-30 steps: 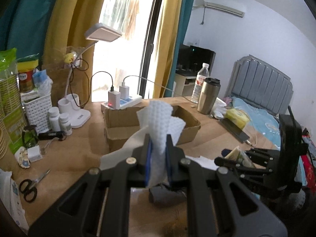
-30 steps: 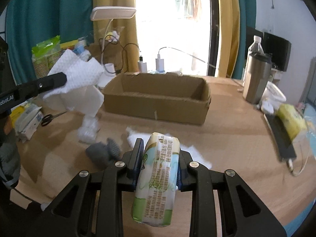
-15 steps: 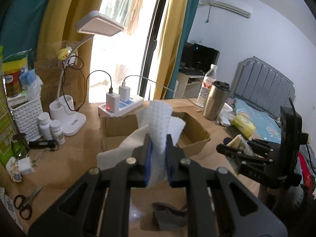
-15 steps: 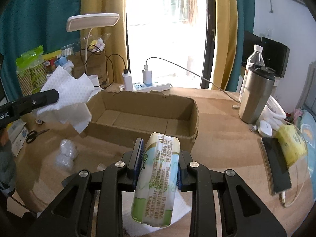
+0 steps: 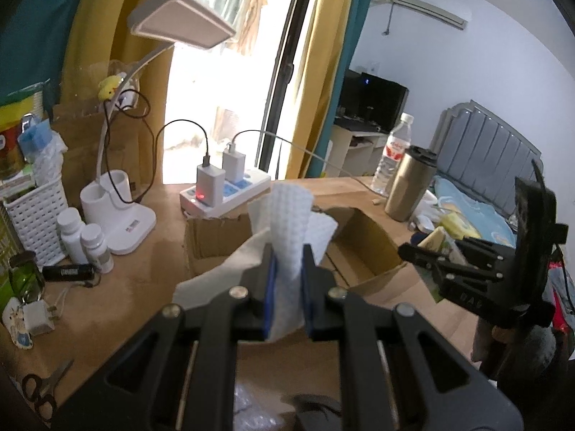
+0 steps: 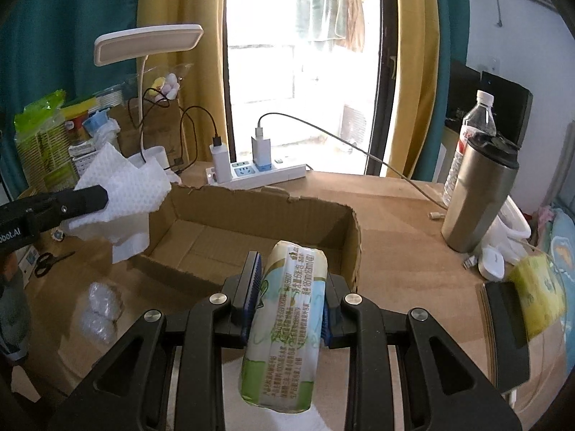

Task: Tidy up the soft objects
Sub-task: 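Carry the white wipe and green tissue pack over the cardboard box with both grippers, then open the left gripper over the box while the right gripper releases the tissue pack inside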

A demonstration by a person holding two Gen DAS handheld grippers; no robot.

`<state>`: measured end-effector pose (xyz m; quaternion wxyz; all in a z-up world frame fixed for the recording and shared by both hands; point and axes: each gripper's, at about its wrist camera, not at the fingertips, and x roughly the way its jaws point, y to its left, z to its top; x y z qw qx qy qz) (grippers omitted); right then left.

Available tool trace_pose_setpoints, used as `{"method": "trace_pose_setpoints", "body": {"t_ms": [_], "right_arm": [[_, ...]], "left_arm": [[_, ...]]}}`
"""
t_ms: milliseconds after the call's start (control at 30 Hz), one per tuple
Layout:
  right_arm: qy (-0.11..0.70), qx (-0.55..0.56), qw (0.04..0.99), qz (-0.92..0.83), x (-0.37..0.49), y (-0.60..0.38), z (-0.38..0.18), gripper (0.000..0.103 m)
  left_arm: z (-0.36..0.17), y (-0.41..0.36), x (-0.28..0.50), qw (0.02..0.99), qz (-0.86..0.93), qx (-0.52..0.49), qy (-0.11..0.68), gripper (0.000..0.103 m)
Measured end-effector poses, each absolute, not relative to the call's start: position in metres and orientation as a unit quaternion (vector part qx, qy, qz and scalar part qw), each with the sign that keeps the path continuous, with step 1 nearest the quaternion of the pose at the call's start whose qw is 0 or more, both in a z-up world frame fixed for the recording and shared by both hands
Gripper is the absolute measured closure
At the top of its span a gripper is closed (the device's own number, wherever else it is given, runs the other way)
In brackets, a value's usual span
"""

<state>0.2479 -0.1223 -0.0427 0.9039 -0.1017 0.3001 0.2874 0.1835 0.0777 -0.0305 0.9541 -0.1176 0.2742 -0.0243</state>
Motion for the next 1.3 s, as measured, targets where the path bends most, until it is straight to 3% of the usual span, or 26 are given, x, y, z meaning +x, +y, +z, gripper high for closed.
{"method": "trace_pose_setpoints", "body": {"t_ms": [800,1300], "right_arm": [[0.292,-0.106,0.908,0.281,0.318,-0.112,-0.042,0.073],[0.326,-0.11,0.897,0.278,0.346,-0.092,-0.073,0.073]], "left_arm": [[-0.061,0.099,0.243,0.94,-0.029,-0.15,0.304,0.09],[-0.101,0.112,0.281,0.917,-0.05,-0.177,0.355,0.09]]}}
